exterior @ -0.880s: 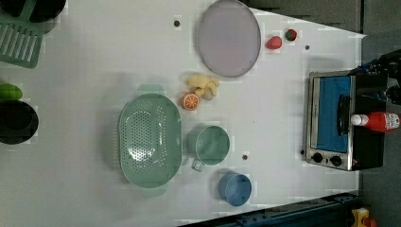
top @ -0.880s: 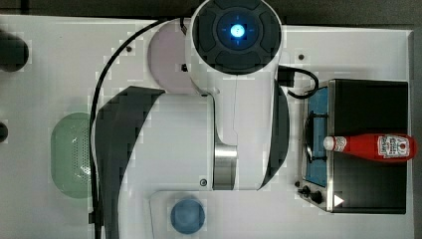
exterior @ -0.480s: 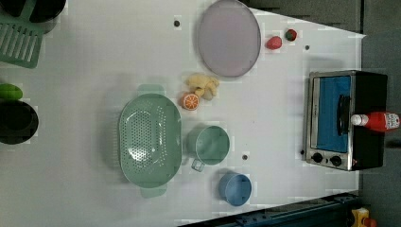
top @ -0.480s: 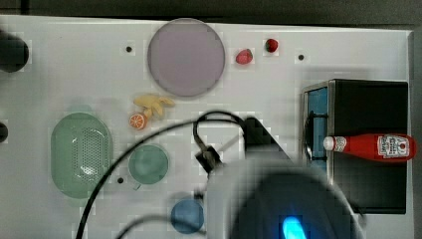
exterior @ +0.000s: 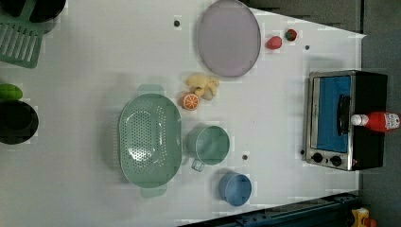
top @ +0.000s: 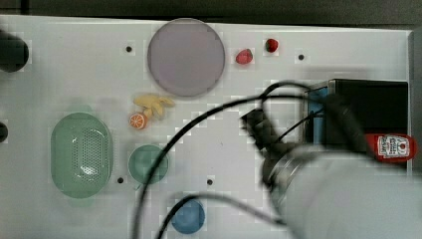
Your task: Pick Ketchup from oven and place it on table.
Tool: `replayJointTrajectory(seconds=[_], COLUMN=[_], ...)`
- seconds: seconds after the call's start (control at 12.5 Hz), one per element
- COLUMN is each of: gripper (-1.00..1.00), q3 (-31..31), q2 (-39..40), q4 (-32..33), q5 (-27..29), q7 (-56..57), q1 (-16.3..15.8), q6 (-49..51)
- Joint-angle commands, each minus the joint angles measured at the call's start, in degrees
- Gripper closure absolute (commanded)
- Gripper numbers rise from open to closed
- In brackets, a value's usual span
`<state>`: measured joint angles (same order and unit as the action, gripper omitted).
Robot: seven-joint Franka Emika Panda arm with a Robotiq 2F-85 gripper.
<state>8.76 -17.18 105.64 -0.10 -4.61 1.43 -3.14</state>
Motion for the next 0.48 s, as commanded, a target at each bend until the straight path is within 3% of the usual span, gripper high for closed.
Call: replayJointTrajectory(seconds=[0.08, 0.48], gripper=[-1.00, -1.00], q3=[9.47, 18.50], q2=[6.90, 15.23], q4=[2.53, 2.50], q5=[0.82, 0.81], q7=[1.45, 1.45], q1=[1.35, 2.12], q6=[-4.35, -17.12])
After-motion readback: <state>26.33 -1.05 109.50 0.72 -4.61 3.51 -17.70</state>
